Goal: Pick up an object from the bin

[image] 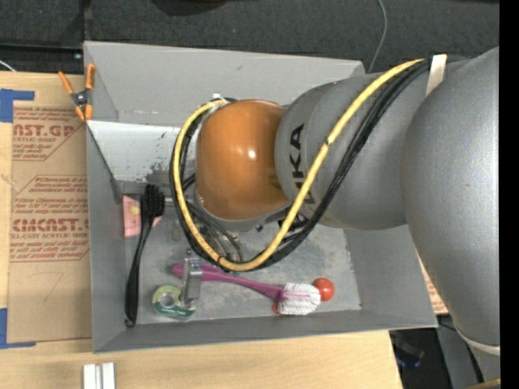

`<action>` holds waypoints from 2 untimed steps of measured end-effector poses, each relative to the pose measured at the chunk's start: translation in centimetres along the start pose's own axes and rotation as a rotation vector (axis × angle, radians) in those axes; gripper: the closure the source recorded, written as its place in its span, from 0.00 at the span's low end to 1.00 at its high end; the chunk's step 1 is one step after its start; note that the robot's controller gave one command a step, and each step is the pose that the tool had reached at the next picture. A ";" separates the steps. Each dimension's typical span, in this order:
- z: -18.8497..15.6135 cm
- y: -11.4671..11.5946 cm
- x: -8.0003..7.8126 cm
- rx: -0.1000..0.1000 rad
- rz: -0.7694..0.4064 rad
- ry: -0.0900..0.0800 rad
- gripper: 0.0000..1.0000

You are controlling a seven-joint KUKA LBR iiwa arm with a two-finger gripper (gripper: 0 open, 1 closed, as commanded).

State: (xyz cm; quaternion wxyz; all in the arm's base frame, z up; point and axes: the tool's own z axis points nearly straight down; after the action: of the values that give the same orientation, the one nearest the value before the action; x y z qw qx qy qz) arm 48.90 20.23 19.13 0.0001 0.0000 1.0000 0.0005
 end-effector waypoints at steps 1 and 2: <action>0.0 0.0 0.0 0.000 0.000 0.000 0.00; 2.9 2.9 -6.4 -0.002 0.106 -0.002 0.00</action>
Offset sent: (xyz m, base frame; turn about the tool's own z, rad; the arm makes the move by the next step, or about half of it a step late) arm 0.0638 0.0287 -0.0270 0.1062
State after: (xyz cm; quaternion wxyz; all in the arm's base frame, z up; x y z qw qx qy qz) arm 55.31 23.15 16.28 0.0011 0.0532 0.9986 0.0015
